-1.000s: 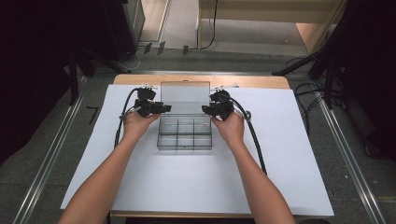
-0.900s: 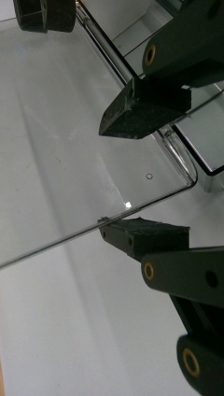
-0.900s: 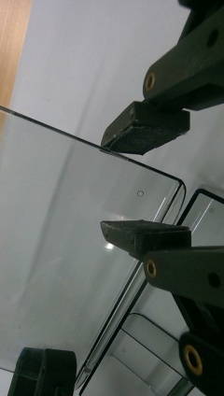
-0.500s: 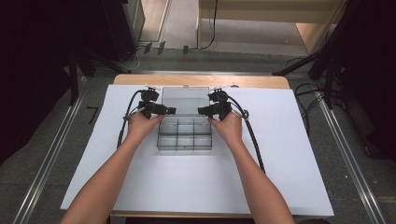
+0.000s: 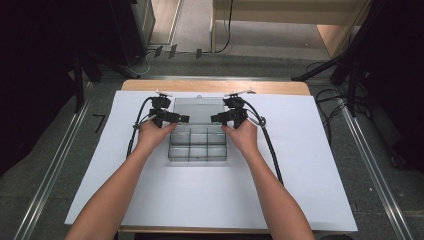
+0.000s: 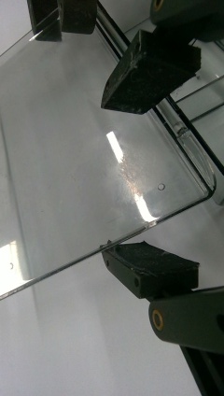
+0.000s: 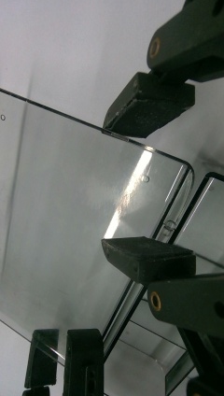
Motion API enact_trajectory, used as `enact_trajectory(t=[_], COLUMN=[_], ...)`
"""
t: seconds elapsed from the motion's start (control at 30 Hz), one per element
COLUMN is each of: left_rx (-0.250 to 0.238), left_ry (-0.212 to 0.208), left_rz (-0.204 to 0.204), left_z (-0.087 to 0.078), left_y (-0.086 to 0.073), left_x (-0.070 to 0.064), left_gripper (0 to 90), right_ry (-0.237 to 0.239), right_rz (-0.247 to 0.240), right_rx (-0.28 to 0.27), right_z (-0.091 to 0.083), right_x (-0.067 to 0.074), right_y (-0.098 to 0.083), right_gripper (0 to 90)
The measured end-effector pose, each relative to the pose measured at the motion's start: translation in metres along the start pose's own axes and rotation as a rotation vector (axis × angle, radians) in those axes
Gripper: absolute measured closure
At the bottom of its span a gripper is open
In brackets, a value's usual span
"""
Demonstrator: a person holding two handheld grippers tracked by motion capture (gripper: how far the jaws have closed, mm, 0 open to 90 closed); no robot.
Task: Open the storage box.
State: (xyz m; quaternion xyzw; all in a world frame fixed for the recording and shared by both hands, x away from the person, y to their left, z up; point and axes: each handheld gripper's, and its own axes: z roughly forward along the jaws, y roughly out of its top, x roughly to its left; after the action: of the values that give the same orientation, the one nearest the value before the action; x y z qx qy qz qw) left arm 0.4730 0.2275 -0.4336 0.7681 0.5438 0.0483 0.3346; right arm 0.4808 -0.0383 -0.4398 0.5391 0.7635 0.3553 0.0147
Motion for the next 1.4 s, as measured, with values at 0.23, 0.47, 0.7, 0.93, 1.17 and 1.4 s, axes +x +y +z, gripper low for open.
enact_trajectory(t=[0.23,0.47,0.7,0.93,1.17,1.4], left_rx=[0.004,0.016,0.034,0.029,0.000,0.011], left_ry=[-0.003,-0.016,-0.018,-0.014,-0.026,-0.017], left_rz=[-0.011,-0.038,-0.050,-0.042,-0.018,0.030], left_z=[0.000,0.000,0.000,-0.003,-0.020,-0.036], left_y=[0.000,0.001,0.000,0.001,0.003,0.001], left_x=[0.001,0.003,0.007,0.005,0.003,-0.005], left_gripper=[26.3,27.3,26.2,28.4,30.2,32.1], right_ry=[0.009,0.018,0.014,0.011,0.010,0.002], right_rz=[0.019,0.030,0.036,0.031,0.004,-0.054], right_rx=[0.014,0.026,0.028,0.029,0.014,-0.026], right_z=[0.001,0.002,0.003,0.001,-0.011,-0.033], right_x=[-0.001,-0.003,-0.004,-0.005,-0.003,0.003], right_y=[0.001,0.002,0.001,0.001,0.002,-0.001], right_gripper=[39.4,38.0,37.4,39.4,40.8,42.5])
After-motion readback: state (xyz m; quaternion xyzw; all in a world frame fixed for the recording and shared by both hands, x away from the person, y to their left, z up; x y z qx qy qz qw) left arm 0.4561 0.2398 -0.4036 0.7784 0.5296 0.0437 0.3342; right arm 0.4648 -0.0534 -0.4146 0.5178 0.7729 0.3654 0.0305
